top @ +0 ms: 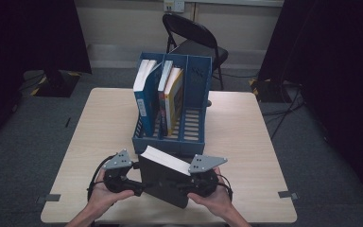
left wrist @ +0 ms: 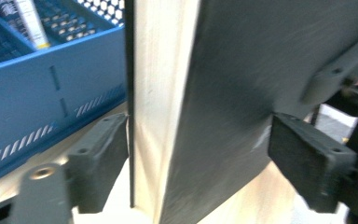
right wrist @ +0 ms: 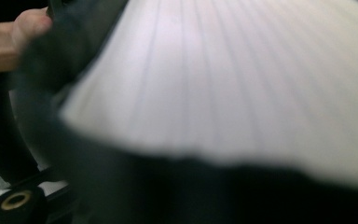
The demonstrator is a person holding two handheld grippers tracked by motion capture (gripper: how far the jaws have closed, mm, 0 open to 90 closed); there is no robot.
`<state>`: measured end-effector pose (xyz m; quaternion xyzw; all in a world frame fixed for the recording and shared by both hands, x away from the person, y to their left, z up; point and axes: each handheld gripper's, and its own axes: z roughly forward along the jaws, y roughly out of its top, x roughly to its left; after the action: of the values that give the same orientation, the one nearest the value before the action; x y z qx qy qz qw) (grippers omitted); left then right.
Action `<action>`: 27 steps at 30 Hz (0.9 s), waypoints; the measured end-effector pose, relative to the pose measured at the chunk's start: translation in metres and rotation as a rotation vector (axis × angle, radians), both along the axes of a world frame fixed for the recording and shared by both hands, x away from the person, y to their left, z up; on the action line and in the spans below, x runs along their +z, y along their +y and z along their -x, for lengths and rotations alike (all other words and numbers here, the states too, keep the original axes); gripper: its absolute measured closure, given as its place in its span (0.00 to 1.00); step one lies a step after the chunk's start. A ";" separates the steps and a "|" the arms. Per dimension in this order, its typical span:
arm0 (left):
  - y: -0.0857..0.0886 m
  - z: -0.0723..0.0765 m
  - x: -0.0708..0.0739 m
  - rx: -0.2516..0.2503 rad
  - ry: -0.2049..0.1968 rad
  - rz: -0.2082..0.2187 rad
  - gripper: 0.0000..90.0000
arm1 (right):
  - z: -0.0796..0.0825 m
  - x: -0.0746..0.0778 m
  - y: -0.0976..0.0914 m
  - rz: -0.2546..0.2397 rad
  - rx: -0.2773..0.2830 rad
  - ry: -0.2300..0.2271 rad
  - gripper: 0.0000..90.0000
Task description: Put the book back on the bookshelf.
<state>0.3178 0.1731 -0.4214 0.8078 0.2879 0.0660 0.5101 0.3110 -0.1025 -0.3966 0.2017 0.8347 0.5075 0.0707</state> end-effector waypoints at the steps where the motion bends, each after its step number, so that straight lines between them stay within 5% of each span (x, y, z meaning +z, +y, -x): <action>1: 0.000 0.000 -0.001 0.003 0.002 -0.003 0.20 | 0.000 0.000 0.000 0.000 -0.003 0.000 0.56; 13: 0.013 -0.005 0.000 0.129 -0.015 -0.005 0.17 | -0.002 0.001 -0.007 0.004 -0.035 0.011 0.58; 17: 0.018 -0.009 -0.005 0.167 -0.014 -0.070 0.17 | -0.001 0.002 -0.016 0.005 -0.064 0.008 0.58; 21: 0.026 -0.012 -0.017 0.259 0.025 -0.132 0.17 | -0.002 0.001 -0.027 0.004 -0.102 0.007 0.58; 27: 0.038 -0.022 -0.024 0.304 0.072 -0.117 0.17 | 0.000 0.002 -0.041 0.006 -0.140 0.006 0.58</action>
<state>0.3402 0.2110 -0.4459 0.7850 0.4209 0.1299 0.4357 0.3114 -0.1436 -0.3948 0.2609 0.8204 0.4980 0.1041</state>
